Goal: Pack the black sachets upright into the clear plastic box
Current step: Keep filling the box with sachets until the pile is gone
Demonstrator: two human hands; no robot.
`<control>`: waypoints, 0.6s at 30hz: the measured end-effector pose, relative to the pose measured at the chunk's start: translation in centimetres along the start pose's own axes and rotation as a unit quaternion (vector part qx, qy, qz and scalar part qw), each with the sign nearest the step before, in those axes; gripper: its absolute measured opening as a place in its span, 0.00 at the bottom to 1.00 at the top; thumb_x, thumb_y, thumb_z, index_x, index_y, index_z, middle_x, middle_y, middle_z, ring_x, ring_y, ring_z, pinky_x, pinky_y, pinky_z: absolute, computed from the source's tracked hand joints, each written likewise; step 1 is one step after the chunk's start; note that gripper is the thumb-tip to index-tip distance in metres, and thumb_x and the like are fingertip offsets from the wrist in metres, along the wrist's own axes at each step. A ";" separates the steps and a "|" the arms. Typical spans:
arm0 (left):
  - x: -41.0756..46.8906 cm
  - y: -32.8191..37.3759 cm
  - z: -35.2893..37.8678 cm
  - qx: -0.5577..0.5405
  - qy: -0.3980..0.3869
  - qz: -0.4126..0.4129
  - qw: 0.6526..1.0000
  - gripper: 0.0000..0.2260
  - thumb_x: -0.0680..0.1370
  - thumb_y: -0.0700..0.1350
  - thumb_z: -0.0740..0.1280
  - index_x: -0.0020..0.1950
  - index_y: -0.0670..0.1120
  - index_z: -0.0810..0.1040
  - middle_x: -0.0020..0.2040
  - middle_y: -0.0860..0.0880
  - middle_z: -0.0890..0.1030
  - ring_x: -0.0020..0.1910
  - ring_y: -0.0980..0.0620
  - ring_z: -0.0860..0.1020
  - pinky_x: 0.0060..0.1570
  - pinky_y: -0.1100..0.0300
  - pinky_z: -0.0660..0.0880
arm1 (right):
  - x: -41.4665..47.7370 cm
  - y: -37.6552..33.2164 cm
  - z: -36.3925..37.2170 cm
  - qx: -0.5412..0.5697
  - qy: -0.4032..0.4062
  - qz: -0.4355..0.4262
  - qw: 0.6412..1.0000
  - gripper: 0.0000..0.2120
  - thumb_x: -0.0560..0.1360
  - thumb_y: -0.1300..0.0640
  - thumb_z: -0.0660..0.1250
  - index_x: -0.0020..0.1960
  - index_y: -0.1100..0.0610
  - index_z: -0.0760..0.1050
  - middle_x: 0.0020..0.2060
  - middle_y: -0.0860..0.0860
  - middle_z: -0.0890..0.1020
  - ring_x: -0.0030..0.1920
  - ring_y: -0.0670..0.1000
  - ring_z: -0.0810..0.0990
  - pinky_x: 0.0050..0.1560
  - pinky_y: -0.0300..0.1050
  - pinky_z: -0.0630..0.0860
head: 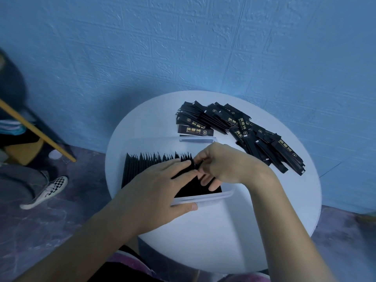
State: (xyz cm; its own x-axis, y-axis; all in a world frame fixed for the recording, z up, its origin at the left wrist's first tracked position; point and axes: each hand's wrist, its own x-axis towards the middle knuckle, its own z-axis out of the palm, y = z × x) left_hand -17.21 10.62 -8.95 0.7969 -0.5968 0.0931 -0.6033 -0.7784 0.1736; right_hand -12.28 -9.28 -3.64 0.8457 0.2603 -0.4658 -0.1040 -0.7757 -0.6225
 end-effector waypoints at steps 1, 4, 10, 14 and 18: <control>0.0 0.0 0.0 0.001 -0.003 0.002 1.000 0.31 0.77 0.71 0.55 0.76 0.58 0.68 0.76 0.52 0.69 0.75 0.50 0.68 0.72 0.52 0.65 | 0.0 0.0 0.0 -0.003 -0.004 0.000 1.000 0.16 0.80 0.70 0.57 0.61 0.59 0.78 0.38 0.54 0.85 0.43 0.56 0.88 0.46 0.46 0.85; 0.0 0.0 0.1 0.028 0.006 0.011 1.000 0.27 0.78 0.69 0.55 0.73 0.60 0.71 0.74 0.51 0.72 0.72 0.48 0.70 0.69 0.53 0.65 | 0.1 0.1 -0.1 -0.008 -0.017 -0.003 1.000 0.15 0.80 0.68 0.59 0.61 0.58 0.78 0.43 0.58 0.87 0.43 0.55 0.88 0.48 0.47 0.84; -0.3 -0.4 0.2 0.006 -0.001 -0.012 1.000 0.26 0.77 0.71 0.53 0.70 0.61 0.72 0.75 0.52 0.70 0.74 0.49 0.69 0.70 0.52 0.66 | 0.4 0.5 -0.7 0.123 0.072 -0.084 0.986 0.08 0.81 0.65 0.64 0.56 0.58 0.79 0.40 0.56 0.84 0.36 0.51 0.84 0.33 0.41 0.80; -0.6 -0.6 0.3 0.003 -0.004 -0.014 1.000 0.27 0.77 0.72 0.53 0.72 0.63 0.69 0.77 0.54 0.67 0.76 0.51 0.67 0.70 0.53 0.64 | 2.4 2.0 -2.4 0.270 0.224 -0.182 0.919 0.07 0.80 0.67 0.66 0.52 0.61 0.82 0.36 0.55 0.82 0.32 0.46 0.81 0.28 0.38 0.77; -0.6 -0.4 0.1 0.013 -0.001 -0.017 1.000 0.27 0.77 0.73 0.53 0.71 0.63 0.70 0.76 0.54 0.69 0.74 0.51 0.69 0.69 0.55 0.62 | 6.4 5.3 -3.2 0.200 0.303 -0.151 0.919 0.10 0.80 0.67 0.65 0.53 0.56 0.82 0.41 0.53 0.84 0.36 0.49 0.79 0.33 0.42 0.76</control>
State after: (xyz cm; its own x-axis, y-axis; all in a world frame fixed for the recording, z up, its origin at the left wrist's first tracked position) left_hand -17.43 11.20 -9.21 0.8174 -0.5697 0.0855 -0.5758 -0.8034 0.1516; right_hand -5.72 -13.62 -7.90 0.9913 -0.0335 0.1270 0.1018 -0.4149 -0.9042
